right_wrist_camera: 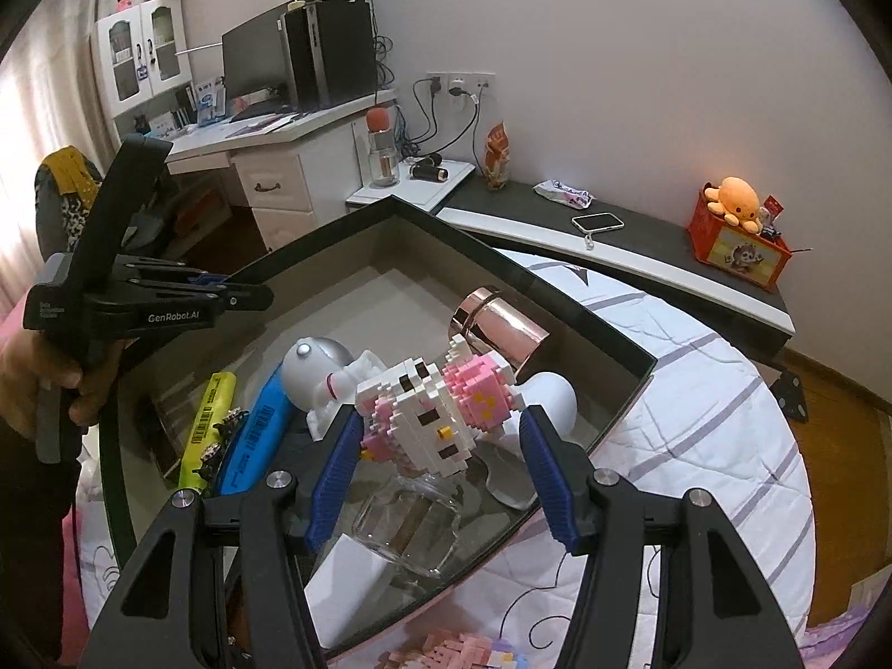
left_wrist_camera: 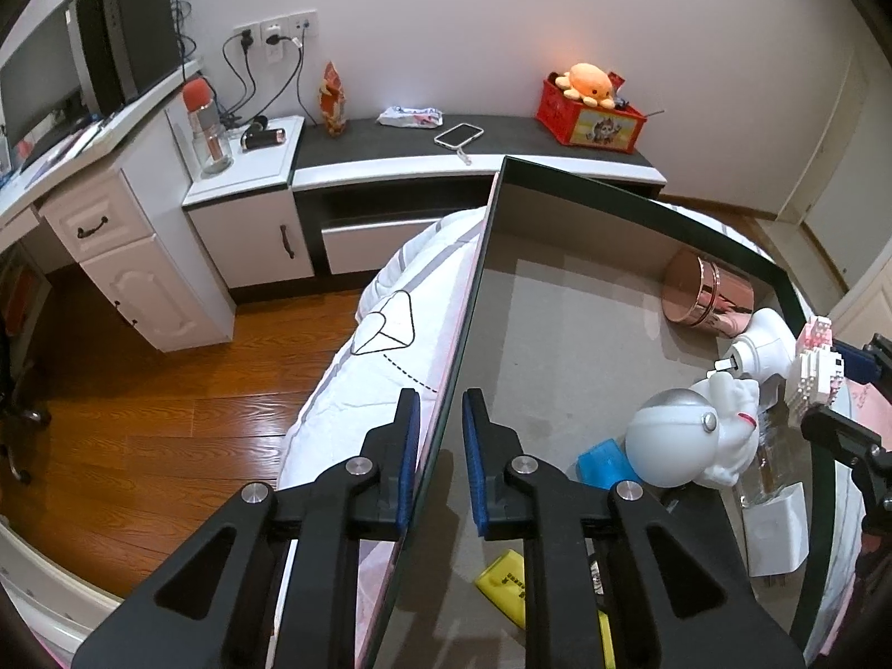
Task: Organize rigid objects
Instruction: 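Carry the Hello Kitty figure into the box and open the right gripper, then move the right gripper to the pink block donut and grasp it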
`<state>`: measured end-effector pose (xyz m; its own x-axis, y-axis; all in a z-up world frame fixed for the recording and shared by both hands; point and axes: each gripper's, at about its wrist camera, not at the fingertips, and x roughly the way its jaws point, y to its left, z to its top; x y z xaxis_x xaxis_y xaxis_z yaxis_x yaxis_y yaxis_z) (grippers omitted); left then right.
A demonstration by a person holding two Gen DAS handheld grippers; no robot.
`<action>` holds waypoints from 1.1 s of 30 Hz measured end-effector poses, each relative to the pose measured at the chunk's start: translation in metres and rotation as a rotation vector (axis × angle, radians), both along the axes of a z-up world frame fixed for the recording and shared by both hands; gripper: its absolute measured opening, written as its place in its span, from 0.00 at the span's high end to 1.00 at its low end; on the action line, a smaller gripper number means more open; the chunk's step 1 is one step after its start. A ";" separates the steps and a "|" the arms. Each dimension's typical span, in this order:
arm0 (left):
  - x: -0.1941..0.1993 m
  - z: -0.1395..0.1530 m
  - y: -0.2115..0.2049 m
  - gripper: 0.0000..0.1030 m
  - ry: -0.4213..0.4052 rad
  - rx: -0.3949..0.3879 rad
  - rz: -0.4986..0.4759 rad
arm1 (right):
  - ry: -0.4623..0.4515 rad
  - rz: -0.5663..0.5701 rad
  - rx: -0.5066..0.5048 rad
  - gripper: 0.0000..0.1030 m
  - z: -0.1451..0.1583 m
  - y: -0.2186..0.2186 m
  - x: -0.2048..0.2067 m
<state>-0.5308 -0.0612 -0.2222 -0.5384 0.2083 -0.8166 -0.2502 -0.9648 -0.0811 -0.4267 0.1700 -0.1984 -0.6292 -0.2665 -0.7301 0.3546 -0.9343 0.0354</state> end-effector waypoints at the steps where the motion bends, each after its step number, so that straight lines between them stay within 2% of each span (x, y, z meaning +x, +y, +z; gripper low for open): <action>1: 0.000 0.000 0.000 0.86 0.000 0.001 0.002 | 0.007 -0.004 -0.003 0.42 0.001 0.000 0.002; 8: 0.000 0.000 -0.001 0.87 -0.003 0.015 0.008 | 0.036 -0.007 -0.028 0.41 0.008 0.002 0.006; 12: 0.000 0.000 -0.001 0.87 -0.004 0.015 0.008 | 0.055 -0.035 -0.044 0.31 0.013 0.008 0.009; 17: 0.000 0.000 -0.001 0.87 -0.004 0.012 0.007 | 0.068 -0.067 -0.049 0.30 0.019 0.018 0.015; 25: -0.001 -0.001 -0.001 0.87 -0.014 -0.011 -0.003 | 0.026 -0.158 -0.029 0.29 0.012 0.055 0.043; 28: 0.003 0.002 -0.002 0.87 -0.015 -0.028 -0.019 | 0.006 -0.181 -0.023 0.27 0.007 0.067 0.057; 33: 0.010 0.005 -0.012 0.88 -0.023 -0.014 -0.029 | -0.040 -0.180 -0.019 0.26 -0.005 0.077 0.074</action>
<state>-0.5210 -0.0731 -0.2173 -0.5135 0.2118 -0.8315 -0.2759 -0.9584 -0.0737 -0.3530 0.2468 -0.2038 -0.6387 -0.1659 -0.7513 0.1797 -0.9816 0.0640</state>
